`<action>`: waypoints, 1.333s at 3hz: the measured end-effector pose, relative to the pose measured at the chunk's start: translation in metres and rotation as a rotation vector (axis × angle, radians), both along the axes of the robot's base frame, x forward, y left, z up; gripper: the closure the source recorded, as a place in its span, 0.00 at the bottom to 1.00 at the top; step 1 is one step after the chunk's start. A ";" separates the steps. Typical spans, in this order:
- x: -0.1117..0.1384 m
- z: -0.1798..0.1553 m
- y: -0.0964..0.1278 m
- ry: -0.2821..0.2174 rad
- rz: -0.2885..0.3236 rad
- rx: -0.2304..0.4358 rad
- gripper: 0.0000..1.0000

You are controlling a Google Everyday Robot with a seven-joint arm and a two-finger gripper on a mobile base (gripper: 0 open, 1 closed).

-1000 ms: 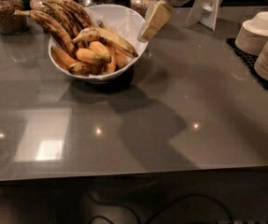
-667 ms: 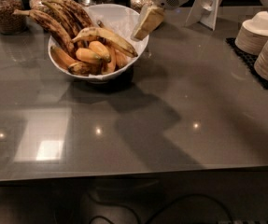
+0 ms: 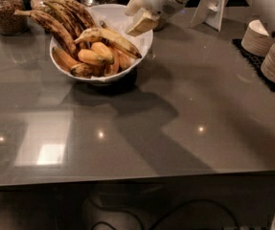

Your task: Pick banana from white bowl

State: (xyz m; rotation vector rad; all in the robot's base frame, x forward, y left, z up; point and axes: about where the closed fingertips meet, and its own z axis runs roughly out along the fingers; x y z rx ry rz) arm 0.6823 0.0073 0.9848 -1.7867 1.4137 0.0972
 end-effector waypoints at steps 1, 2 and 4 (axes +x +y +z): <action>0.000 -0.012 0.011 0.025 0.026 -0.005 0.47; 0.000 -0.026 0.023 0.053 0.049 -0.005 0.45; 0.011 -0.050 0.039 0.089 0.067 -0.018 0.44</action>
Offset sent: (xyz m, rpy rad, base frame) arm -0.0003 0.0323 -0.0374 -0.0050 0.0813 0.0693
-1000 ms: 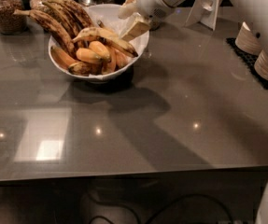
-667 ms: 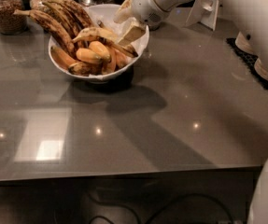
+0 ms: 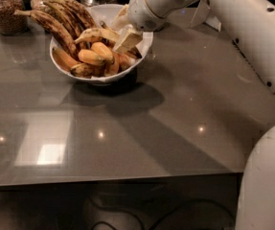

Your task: Pick banana from white bowl

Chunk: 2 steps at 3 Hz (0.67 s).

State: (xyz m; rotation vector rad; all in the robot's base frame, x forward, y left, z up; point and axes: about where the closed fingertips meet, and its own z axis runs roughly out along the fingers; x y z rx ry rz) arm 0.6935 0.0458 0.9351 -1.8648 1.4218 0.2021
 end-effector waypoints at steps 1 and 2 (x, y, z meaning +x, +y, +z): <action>0.007 -0.011 0.005 0.014 0.003 -0.007 0.40; 0.016 -0.022 0.010 0.031 -0.006 -0.007 0.36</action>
Offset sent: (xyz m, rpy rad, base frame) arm 0.0256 0.0107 -0.0300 -0.0045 0.0445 -0.0243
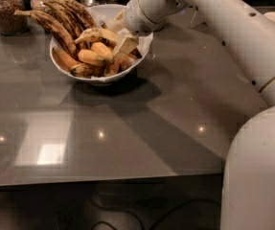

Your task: Pick banana from white bowl

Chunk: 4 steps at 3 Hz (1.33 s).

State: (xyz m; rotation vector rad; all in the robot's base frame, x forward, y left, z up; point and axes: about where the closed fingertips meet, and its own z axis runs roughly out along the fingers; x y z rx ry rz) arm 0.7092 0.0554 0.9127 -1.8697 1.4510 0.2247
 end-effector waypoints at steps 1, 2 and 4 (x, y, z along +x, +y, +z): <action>0.012 -0.008 0.002 0.011 -0.033 0.012 0.41; 0.013 -0.005 0.001 0.011 -0.045 0.017 0.60; 0.004 0.036 -0.011 -0.032 -0.103 0.092 1.00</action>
Offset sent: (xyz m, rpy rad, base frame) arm 0.0274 -0.0111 0.0006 0.0520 -0.0059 -0.1368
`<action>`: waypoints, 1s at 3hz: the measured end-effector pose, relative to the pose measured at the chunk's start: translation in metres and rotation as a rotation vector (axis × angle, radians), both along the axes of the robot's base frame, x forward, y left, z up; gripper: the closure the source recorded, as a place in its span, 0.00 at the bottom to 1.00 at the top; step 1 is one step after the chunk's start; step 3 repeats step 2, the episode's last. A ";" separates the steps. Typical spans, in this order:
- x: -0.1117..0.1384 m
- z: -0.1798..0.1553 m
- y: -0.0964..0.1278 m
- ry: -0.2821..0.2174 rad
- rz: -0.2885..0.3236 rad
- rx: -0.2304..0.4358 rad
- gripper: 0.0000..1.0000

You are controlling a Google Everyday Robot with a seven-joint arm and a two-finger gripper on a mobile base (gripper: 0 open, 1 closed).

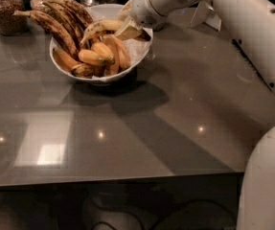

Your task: Pick banana from white bowl

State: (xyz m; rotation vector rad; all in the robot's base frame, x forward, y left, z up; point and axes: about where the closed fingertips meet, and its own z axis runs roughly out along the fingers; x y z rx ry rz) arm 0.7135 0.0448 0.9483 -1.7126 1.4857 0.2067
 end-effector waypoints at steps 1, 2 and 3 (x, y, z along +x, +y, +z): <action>-0.019 0.026 -0.012 -0.026 -0.005 0.054 1.00; -0.055 0.051 -0.028 -0.037 0.007 0.127 1.00; -0.055 0.051 -0.028 -0.037 0.007 0.127 1.00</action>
Offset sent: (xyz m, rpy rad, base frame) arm -0.1058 -0.0626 0.0846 0.2310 -0.0437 0.0077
